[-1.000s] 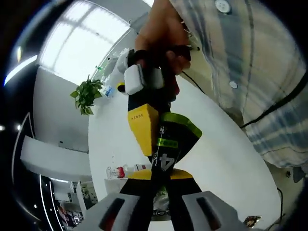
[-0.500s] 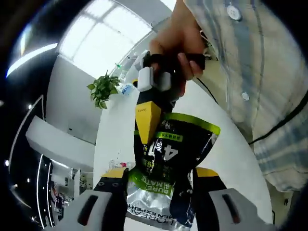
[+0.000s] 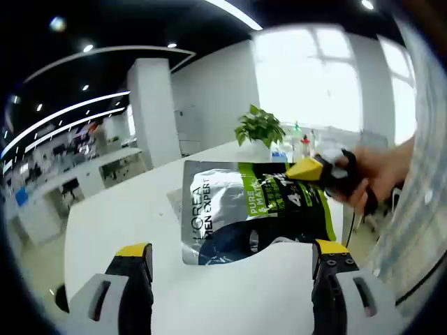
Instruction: Arrange the skincare products in the storage area until every visible bottle or jar stands upright without overlapping.
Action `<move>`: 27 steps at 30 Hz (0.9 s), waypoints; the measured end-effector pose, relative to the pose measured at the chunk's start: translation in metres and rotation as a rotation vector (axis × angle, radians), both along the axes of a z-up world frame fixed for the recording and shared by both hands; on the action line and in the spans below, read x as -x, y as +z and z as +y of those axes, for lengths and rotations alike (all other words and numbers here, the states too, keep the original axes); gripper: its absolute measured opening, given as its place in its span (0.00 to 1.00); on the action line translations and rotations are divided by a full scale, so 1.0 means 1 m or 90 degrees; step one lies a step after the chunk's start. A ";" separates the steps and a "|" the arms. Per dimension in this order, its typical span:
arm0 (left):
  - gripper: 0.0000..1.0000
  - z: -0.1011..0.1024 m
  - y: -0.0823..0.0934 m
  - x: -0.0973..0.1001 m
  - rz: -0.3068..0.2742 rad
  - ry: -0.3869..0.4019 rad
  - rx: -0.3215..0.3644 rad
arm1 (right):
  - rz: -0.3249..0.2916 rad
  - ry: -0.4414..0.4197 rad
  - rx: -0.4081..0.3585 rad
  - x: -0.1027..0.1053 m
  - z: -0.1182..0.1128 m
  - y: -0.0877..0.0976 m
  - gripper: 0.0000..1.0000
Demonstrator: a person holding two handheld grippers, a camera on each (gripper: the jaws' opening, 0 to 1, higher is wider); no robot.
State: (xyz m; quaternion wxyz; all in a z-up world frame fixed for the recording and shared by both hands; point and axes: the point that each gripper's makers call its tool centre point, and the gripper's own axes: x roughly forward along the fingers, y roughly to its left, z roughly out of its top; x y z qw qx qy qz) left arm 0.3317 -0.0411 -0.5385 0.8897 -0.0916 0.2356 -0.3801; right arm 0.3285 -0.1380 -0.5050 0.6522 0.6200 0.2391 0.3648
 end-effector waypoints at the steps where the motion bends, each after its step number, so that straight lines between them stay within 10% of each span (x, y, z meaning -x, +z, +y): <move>1: 0.93 -0.001 0.000 0.002 0.036 0.010 0.048 | -0.003 0.001 -0.002 0.000 0.000 0.001 0.00; 8: 0.65 -0.037 0.015 0.021 0.245 0.005 0.354 | -0.040 0.007 -0.066 0.001 0.008 0.019 0.00; 12: 0.46 -0.047 0.027 0.018 0.288 0.020 0.462 | -0.042 0.013 -0.090 0.004 0.016 0.026 0.00; 27: 0.04 -0.048 0.049 0.027 0.302 -0.051 0.510 | -0.043 0.001 -0.073 0.010 0.019 0.019 0.00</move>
